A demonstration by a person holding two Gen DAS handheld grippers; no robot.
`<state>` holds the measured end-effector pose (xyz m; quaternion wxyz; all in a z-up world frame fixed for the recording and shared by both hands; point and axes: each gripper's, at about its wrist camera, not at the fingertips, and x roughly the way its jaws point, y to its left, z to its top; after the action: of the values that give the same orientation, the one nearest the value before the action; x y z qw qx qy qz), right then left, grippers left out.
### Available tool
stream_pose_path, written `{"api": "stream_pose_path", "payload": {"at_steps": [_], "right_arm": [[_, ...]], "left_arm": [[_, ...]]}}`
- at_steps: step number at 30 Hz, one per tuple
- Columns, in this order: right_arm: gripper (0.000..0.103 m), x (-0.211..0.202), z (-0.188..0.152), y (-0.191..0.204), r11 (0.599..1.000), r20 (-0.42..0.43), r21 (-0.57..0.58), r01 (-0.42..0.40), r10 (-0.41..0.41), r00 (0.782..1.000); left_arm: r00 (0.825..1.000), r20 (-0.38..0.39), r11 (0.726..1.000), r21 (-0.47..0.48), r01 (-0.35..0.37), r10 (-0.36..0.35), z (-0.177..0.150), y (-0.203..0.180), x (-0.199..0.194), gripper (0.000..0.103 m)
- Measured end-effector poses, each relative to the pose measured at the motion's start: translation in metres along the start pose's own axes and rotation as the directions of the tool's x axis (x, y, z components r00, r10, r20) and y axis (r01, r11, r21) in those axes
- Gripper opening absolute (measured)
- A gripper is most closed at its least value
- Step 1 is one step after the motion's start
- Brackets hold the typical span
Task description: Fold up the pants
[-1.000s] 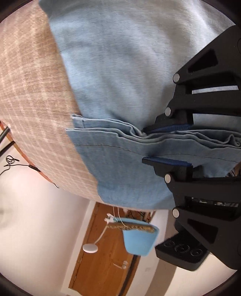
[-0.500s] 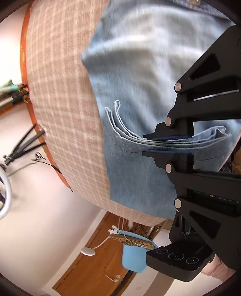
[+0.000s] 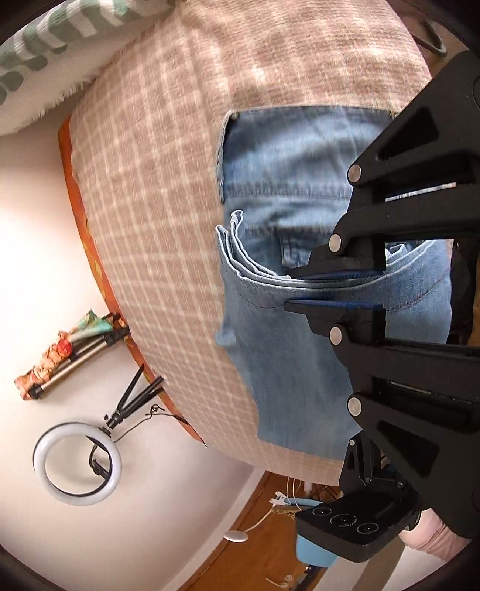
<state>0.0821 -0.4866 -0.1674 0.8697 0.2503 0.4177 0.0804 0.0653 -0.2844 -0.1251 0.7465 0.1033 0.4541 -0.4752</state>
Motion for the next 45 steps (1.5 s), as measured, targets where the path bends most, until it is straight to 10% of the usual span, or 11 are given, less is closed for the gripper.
{"api": "stream_pose_path", "payload": {"at_steps": [8, 12, 15, 17, 19, 26, 29, 33, 36, 45], "right_arm": [[0.014, 0.028, -0.008, -0.038, 0.993, -0.111, -0.034, -0.111, 0.107, 0.988], [0.055, 0.035, 0.009, -0.055, 0.985, -0.109, 0.013, -0.173, 0.173, 0.979], [0.055, 0.053, 0.027, -0.072, 0.958, -0.098, 0.125, -0.256, 0.269, 0.958], [0.046, 0.065, 0.037, -0.076, 0.952, -0.080, 0.164, -0.258, 0.273, 0.959], [0.012, 0.071, 0.041, -0.067, 0.964, -0.086, 0.127, -0.235, 0.246, 0.965], [0.007, 0.027, 0.040, 0.011, 0.951, 0.083, -0.309, 0.012, 0.014, 0.996], [0.007, 0.041, 0.053, 0.009, 0.944, 0.093, -0.311, 0.110, -0.084, 0.992], [0.012, 0.072, 0.062, -0.025, 0.988, -0.041, -0.148, 0.039, -0.045, 0.998], [0.048, 0.064, 0.051, -0.057, 0.996, -0.074, 0.017, -0.092, 0.093, 0.993], [0.052, 0.017, -0.041, -0.075, 0.944, -0.150, 0.052, -0.325, 0.329, 0.932]], "left_arm": [[0.996, -0.093, 0.999, 0.048, 0.018, -0.014, 0.010, -0.024, 0.072, 0.000], [0.995, -0.090, 0.999, 0.024, 0.048, -0.046, 0.002, -0.015, 0.079, 0.000], [0.994, -0.084, 0.998, -0.004, 0.069, -0.070, 0.001, -0.010, 0.078, 0.000], [0.996, -0.078, 0.998, 0.025, 0.049, -0.047, -0.001, -0.013, 0.077, 0.000], [0.997, -0.075, 0.998, 0.050, 0.029, -0.025, -0.003, -0.020, 0.076, 0.000], [1.000, -0.028, 1.000, 0.020, 0.014, -0.013, -0.006, -0.017, 0.052, 0.000], [1.000, 0.017, 1.000, 0.002, -0.013, 0.013, 0.000, -0.003, 0.042, 0.000], [0.998, 0.002, 0.996, -0.068, -0.058, 0.058, 0.008, 0.028, 0.056, 0.000], [0.997, -0.047, 0.990, -0.120, -0.072, 0.067, 0.006, 0.044, 0.068, 0.000], [0.997, -0.059, 0.992, -0.107, -0.059, 0.053, 0.010, 0.044, 0.074, 0.000]]}}
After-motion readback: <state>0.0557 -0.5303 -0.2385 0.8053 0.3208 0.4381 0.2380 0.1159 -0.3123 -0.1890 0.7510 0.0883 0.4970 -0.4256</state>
